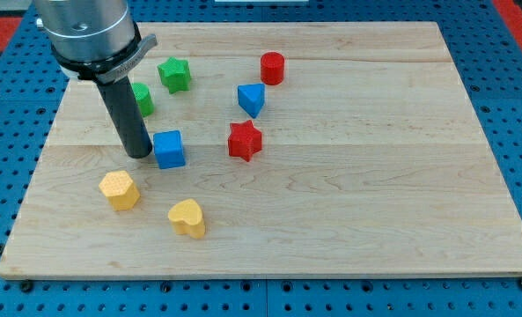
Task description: Push the blue cube right a bit
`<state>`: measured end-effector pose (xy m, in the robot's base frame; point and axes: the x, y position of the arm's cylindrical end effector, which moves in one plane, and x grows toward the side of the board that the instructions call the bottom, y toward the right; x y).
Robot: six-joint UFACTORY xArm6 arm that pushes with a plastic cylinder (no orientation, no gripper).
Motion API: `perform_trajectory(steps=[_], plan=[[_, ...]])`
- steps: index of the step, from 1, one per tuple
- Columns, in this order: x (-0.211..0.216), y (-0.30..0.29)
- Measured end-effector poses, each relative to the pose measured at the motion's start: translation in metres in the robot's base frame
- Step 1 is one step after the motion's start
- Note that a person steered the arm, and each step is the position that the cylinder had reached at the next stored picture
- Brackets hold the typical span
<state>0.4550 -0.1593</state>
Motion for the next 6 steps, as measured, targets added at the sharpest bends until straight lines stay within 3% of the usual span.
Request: perform_trajectory(steps=[2,4,6], plan=[[-0.021,-0.017],[0.021,0.043],[0.026,0.003]])
